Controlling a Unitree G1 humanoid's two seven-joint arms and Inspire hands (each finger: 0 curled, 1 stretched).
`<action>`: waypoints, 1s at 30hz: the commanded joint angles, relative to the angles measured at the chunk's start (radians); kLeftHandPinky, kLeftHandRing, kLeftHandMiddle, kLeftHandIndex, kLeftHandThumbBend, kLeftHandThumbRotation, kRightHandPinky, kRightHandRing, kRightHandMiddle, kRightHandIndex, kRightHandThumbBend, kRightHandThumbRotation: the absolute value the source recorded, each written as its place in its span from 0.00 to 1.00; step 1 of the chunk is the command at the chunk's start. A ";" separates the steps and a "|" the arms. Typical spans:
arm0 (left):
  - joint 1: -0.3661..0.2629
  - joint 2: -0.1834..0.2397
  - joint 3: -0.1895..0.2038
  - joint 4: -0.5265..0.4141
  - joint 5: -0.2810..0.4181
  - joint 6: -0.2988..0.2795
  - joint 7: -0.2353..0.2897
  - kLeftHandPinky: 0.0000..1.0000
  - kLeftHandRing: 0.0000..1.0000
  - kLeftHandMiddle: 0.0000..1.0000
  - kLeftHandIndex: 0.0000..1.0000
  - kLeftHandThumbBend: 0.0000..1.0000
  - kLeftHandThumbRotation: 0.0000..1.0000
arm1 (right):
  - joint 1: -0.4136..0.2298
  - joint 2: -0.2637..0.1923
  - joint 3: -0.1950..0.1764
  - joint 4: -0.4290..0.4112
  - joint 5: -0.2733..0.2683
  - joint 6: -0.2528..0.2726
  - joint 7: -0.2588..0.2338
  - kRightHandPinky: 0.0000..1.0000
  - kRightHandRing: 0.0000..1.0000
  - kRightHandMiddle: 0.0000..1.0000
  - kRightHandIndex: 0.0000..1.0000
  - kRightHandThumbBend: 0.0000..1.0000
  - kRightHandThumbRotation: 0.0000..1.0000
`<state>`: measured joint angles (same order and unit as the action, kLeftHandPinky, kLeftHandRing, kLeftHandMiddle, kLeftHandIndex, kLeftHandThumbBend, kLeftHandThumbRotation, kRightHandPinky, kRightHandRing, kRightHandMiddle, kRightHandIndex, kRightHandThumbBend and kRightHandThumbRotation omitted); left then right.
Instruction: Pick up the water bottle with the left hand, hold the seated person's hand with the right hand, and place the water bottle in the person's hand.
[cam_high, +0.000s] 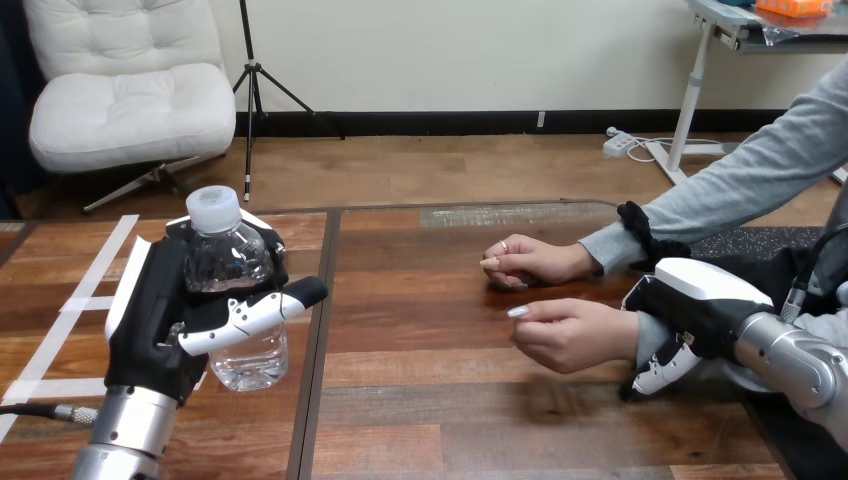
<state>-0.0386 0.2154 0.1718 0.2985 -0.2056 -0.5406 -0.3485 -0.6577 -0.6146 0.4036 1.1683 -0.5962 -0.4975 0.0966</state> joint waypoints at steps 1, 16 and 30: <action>-0.039 -0.006 0.001 -0.060 -0.011 -0.026 0.005 0.19 0.24 0.30 0.34 0.68 0.00 | -0.025 0.025 0.010 0.007 -0.010 0.002 -0.033 0.23 0.28 0.33 0.32 0.71 0.00; -0.042 -0.006 0.000 -0.052 -0.008 -0.033 0.004 0.19 0.24 0.30 0.34 0.67 0.00 | -0.029 0.025 0.033 0.010 -0.049 0.010 -0.098 0.18 0.23 0.29 0.28 0.70 0.00; -0.035 -0.009 -0.003 -0.071 -0.008 -0.020 0.007 0.19 0.24 0.30 0.34 0.67 0.00 | -0.024 0.024 0.030 0.020 -0.048 -0.016 -0.138 0.14 0.20 0.25 0.25 0.71 0.00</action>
<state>-0.0383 0.2141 0.1716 0.2984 -0.2032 -0.5414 -0.3481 -0.6565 -0.6136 0.4333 1.1854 -0.6474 -0.4978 -0.0143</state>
